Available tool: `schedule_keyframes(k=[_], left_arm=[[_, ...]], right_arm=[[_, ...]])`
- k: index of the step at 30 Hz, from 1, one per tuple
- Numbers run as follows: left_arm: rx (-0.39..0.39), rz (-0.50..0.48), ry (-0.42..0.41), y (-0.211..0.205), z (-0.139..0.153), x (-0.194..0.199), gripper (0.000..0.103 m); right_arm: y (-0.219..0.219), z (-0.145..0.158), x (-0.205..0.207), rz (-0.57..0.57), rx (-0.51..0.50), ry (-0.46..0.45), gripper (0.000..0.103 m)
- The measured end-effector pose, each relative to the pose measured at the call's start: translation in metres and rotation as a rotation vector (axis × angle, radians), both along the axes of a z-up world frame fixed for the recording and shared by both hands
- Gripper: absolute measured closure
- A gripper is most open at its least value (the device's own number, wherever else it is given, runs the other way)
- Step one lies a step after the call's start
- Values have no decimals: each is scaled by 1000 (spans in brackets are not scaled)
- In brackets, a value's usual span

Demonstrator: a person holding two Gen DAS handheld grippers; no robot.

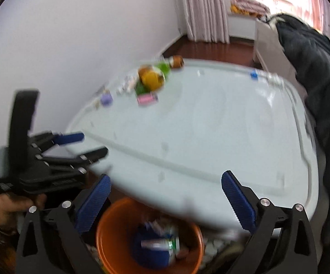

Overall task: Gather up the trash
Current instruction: 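Grasp the green plug-in air freshener with the right gripper while the left gripper grasps the green cap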

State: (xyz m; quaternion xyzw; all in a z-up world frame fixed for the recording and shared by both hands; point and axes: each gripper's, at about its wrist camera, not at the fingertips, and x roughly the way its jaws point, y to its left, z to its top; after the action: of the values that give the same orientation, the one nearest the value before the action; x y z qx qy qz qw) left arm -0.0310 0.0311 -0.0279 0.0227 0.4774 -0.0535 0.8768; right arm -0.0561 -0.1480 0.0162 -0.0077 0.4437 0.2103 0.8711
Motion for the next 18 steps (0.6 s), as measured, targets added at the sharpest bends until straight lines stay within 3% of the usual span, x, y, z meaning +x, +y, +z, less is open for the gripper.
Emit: schedule_keyframes(k=[6, 9, 12, 15, 18], left_arm=[[14, 90, -71, 21, 21, 43, 22], [19, 129, -95, 31, 26, 61, 22], [21, 177, -116, 46, 22, 66, 22], [-36, 198, -69, 61, 13, 68, 22], [-12, 206, -63, 68, 8, 66, 22]], right_arm=[[19, 24, 59, 4, -11, -104, 5], [36, 22, 103, 6, -13, -97, 5], [67, 6, 156, 9, -21, -50, 5], [105, -24, 202, 21, -63, -8, 6], [143, -57, 238, 32, -123, 30, 6]])
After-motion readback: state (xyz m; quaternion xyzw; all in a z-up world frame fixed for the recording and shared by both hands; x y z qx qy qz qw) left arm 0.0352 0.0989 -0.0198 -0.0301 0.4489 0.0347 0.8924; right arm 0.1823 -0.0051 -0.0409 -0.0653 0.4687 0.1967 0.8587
